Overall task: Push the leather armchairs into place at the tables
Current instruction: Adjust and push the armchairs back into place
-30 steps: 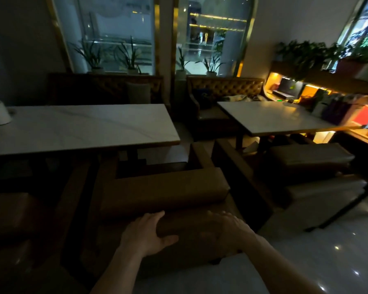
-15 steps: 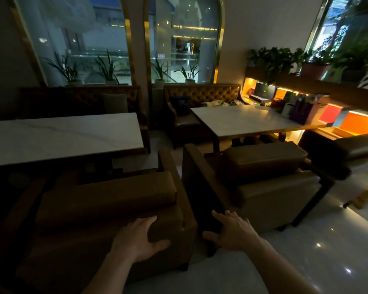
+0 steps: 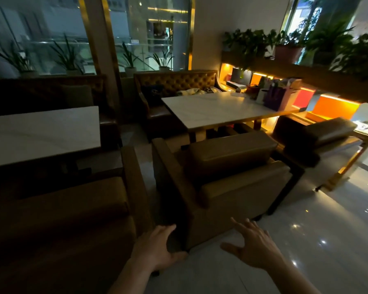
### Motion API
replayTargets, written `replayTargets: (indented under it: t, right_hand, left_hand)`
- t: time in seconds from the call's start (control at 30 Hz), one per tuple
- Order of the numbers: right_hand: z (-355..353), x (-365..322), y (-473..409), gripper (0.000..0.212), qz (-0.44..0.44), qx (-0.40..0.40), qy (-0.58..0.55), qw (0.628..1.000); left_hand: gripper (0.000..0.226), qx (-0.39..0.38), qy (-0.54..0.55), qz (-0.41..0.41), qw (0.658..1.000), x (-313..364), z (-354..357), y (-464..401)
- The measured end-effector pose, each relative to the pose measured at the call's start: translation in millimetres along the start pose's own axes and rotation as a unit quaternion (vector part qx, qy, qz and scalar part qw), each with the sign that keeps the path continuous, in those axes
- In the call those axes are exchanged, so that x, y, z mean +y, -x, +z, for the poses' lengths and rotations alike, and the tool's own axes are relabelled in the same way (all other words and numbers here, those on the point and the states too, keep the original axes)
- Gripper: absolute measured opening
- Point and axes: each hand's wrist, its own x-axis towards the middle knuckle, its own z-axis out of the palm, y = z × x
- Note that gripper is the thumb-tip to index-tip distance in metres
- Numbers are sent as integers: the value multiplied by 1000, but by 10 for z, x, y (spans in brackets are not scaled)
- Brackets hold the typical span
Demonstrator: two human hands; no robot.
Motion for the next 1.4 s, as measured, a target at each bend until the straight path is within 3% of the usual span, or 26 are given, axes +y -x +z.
replayTargets:
  t: [0.1,0.27,0.43,0.5,0.6,0.7,0.97,1.1,1.4]
  right_hand:
    - [-153,386,-345,110,29,-17,19,999]
    - [-559,1073,-998,137,92,-83,42,991]
    - [-961,1557,-1728,139,109,-87,70,988]
    - [-991,1693,-1989,137,99,-90,60,989]
    - [-1009,1916,-2444,112,77,-105,48,990]
    - [-966,2270,-2997,101,41,-100,65,992]
    - [-906,3208,-4633,113,-81,-81,109,987]
    - [-798,3477,-5249,124,-128,-145,152,969]
    - [-588,3488,-5249,114,-154,-83,144,974]
  left_hand:
    - [100,-4,11,20,1000,244,11,-638]
    - [101,-39,50,34,997,712,2,-1737]
    - [99,-26,58,43,997,1145,-87,-2545]
    - [98,-22,56,40,997,1281,-84,-2792]
    - [97,-18,57,32,998,1487,-95,-3195]
    - [97,10,73,15,997,1712,-63,-3598]
    - [110,61,42,-85,994,2078,226,-4632]
    - [118,50,-4,-107,993,2139,457,-4961]
    - [101,153,8,-105,983,2119,684,-4932]
